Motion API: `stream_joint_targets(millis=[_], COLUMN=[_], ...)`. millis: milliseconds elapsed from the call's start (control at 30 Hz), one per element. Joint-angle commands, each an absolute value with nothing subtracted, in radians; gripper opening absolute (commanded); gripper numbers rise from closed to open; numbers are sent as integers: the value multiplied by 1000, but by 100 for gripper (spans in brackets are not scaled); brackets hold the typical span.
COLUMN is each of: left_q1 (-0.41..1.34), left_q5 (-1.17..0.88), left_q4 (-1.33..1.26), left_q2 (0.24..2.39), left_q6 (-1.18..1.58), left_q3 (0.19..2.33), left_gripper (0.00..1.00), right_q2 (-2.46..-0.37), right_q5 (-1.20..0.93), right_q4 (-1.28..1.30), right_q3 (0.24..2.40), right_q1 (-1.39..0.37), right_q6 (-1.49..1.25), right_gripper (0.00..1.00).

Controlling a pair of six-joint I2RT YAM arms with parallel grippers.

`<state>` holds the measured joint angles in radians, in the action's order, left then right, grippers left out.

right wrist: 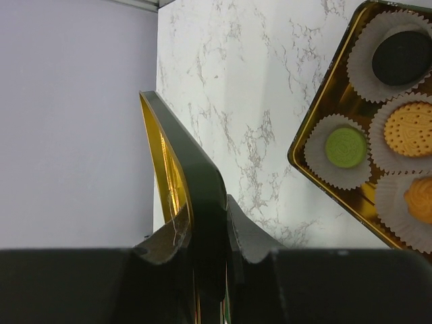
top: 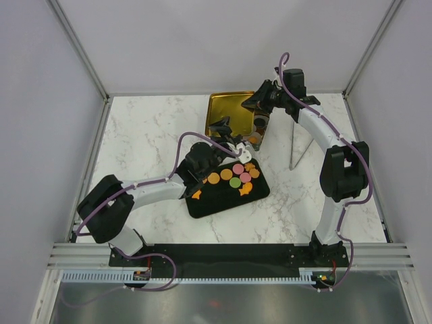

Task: Pack the cookies

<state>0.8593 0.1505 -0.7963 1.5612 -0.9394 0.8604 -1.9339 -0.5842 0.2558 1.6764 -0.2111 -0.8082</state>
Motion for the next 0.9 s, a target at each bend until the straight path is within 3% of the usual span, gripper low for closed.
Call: stream_joint_targets(millis=[0, 433, 867], left_q1=[880, 893, 847], left_q5=[101, 92, 127], left_q4=[-848, -838, -899], left_q2=[1566, 1523, 1655], left_q6=[-963, -904, -1014], left_q3=[857, 813, 919], left_gripper=[84, 84, 81], right_q2=[-1875, -1907, -1833], right_q5=[-598, -592, -598], right_q4=[232, 241, 241], right_q3=[1689, 1713, 1623], right_q1=[-209, -207, -207], right_q6=[-819, -822, -813], right_gripper=[0, 0, 0])
